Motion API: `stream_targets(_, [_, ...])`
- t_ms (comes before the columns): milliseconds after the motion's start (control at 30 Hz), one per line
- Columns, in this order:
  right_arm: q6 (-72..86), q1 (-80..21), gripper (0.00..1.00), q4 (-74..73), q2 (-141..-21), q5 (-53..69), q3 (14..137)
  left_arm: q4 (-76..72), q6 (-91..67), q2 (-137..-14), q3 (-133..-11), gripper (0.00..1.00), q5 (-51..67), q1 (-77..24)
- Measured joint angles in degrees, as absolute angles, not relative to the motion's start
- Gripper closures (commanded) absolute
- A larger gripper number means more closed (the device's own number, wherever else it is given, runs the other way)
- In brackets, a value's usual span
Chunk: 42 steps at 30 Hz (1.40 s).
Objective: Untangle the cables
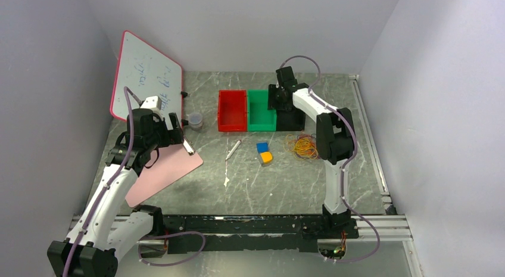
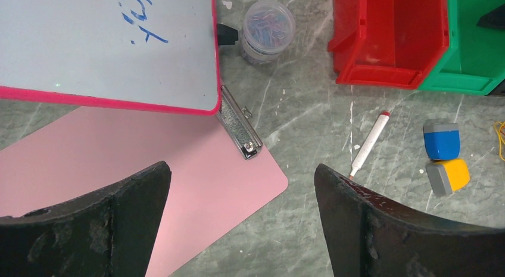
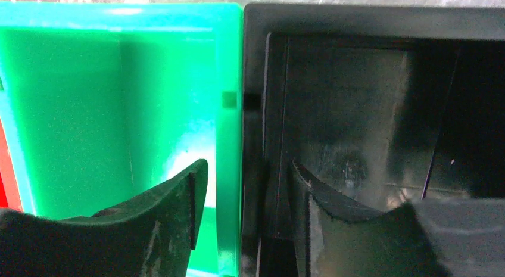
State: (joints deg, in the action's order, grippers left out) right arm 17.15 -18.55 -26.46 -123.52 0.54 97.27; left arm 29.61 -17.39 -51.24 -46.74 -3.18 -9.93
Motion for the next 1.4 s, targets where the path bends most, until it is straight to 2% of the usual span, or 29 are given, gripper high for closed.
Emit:
stream_targets(133, [17.1, -18.8, 0.38, -26.9, -120.7, 1.2, 94.7, 29.6, -17.4, -51.2, -46.7, 0.04, -3.2, -10.0])
stream_targets(333, [17.8, -18.8, 0.36, -23.2, -109.5, 0.8, 85.7, 29.6, -17.4, -51.3, -46.7, 0.02, -3.0, -10.0])
stream_targets(400, [18.8, -18.9, 0.31, -21.9, -104.7, -1.3, 82.4, 29.6, -17.4, -51.5, -46.9, 0.0, -2.9, -10.0])
stream_targets(667, [27.9, -18.0, 0.3, -23.9, -83.1, -16.7, 69.3, 29.0, -18.0, -50.6, -47.4, 0.01, -5.1, -10.0])
stream_targets(833, [31.8, -15.3, 0.25, -29.7, -75.4, -21.2, 62.0, 28.6, -19.0, -49.9, -47.4, 0.01, -5.4, -10.0])
stream_targets(1067, [32.0, -5.3, 0.26, -30.4, -78.5, -18.4, 57.1, 28.6, -19.7, -49.9, -47.4, 0.01, -5.2, -10.0])
stream_targets(1400, [31.0, -2.8, 0.3, -25.8, -91.5, -14.2, 58.3, 29.2, -19.7, -48.5, -47.4, 0.01, -4.7, -10.0])
